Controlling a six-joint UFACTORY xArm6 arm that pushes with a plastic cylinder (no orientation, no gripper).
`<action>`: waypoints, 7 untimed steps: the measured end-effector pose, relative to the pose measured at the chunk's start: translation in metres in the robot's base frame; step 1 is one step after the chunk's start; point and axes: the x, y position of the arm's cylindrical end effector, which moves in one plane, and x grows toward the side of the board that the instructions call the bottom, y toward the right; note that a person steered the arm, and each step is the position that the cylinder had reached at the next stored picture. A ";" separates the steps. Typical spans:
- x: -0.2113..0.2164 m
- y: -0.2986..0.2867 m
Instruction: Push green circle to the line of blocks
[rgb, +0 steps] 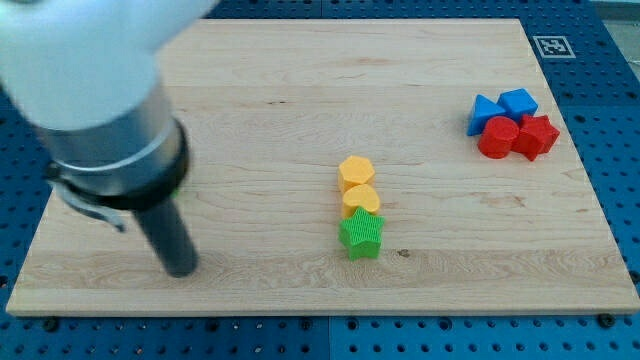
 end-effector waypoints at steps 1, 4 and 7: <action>-0.018 -0.027; -0.036 -0.025; -0.064 -0.037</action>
